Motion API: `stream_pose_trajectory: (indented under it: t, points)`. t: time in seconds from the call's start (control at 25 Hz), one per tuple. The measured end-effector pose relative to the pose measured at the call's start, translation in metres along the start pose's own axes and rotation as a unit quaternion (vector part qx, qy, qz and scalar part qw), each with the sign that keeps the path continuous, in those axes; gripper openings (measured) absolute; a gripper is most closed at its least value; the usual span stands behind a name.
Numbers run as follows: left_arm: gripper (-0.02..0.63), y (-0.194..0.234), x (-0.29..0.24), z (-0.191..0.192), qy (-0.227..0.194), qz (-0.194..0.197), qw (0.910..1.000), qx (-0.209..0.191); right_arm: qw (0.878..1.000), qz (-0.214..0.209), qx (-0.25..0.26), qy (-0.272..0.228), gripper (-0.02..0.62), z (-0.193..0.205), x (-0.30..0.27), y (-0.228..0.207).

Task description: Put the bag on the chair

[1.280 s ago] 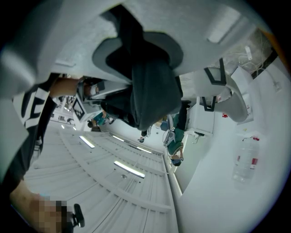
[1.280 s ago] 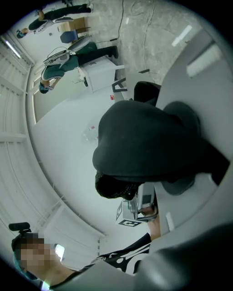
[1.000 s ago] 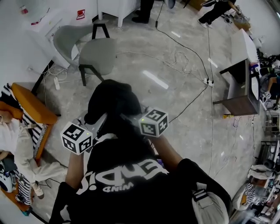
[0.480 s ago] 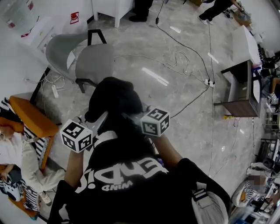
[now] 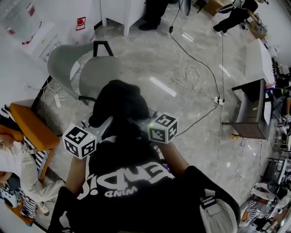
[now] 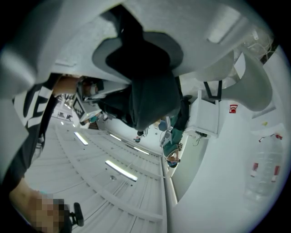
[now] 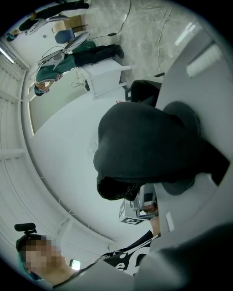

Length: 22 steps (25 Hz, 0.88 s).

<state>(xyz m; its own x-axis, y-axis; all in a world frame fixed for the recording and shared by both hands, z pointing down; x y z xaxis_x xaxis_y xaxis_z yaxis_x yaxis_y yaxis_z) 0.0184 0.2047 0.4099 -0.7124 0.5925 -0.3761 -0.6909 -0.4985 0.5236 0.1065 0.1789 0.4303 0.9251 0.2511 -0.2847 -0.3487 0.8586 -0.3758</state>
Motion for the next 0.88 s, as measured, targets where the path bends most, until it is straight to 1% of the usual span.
stream_pose_trajectory:
  t: [0.2,0.44,0.88]
  points:
    - [0.063,0.022,-0.018,-0.027,-0.013,-0.012,0.9998,0.006,1.000,-0.008,0.011,0.008,0.075,-0.023,-0.017,-0.032]
    - [0.063,0.050,-0.032,-0.059,-0.016,-0.019,0.9997,-0.002,1.000,-0.010,0.012,0.009,0.075,-0.048,-0.041,-0.064]
    - [0.063,0.141,-0.054,-0.144,-0.018,0.005,0.9998,0.012,1.000,0.005,0.013,0.013,0.075,-0.116,-0.117,-0.133]
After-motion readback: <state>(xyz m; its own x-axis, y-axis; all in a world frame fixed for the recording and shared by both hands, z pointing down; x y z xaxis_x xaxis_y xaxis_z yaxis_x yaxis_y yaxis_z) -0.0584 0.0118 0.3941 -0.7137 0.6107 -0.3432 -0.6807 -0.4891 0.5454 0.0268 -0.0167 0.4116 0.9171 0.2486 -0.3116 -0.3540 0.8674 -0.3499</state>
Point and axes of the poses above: the fingertips, and each gripper's own axes: x backward along the fingers, y to its left, z out of its underside, the point moved 3 cm from there along x, backward along the fingers, and after that the axes turned 12 degrees about x, right-handed, at the moved point
